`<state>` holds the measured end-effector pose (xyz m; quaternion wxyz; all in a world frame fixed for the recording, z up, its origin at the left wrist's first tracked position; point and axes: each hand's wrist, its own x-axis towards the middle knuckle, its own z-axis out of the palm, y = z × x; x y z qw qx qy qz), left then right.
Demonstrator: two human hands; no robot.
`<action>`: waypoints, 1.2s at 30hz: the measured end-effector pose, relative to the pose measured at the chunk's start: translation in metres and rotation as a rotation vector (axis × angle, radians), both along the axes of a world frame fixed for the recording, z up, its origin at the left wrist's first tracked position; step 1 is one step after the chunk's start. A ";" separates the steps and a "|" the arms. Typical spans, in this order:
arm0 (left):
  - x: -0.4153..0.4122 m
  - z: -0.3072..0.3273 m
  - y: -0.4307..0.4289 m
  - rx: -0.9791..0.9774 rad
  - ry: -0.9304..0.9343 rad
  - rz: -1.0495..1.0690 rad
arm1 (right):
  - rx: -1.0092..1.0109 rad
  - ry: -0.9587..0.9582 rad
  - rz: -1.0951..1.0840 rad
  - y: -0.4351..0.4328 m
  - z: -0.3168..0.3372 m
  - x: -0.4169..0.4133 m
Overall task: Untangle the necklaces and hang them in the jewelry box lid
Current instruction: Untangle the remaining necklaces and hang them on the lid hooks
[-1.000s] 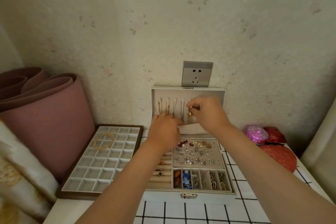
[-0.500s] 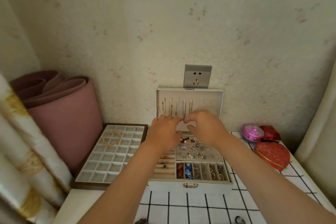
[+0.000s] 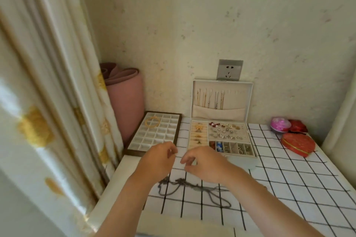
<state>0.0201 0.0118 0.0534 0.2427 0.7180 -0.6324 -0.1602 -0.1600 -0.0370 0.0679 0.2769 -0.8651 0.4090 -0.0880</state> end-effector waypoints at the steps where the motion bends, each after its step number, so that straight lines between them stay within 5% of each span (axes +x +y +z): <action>1: 0.005 -0.007 0.008 0.012 -0.031 0.012 | -0.020 0.034 0.005 0.007 -0.009 0.004; 14: 0.007 -0.049 0.046 0.124 -0.283 0.090 | -0.134 0.156 -0.033 0.038 -0.058 -0.006; 21: -0.012 -0.053 0.034 0.130 -0.190 0.078 | -0.184 0.243 -0.144 0.026 -0.059 -0.041; 25: -0.027 -0.042 0.027 0.081 0.077 0.021 | -0.248 0.364 -0.210 0.022 -0.055 -0.050; 31: -0.051 -0.013 0.016 0.018 0.433 -0.060 | 0.158 -0.241 -0.146 0.022 -0.028 -0.038; 36: -0.055 0.008 0.013 0.049 0.613 -0.120 | 0.324 -0.510 -0.153 0.014 -0.006 -0.045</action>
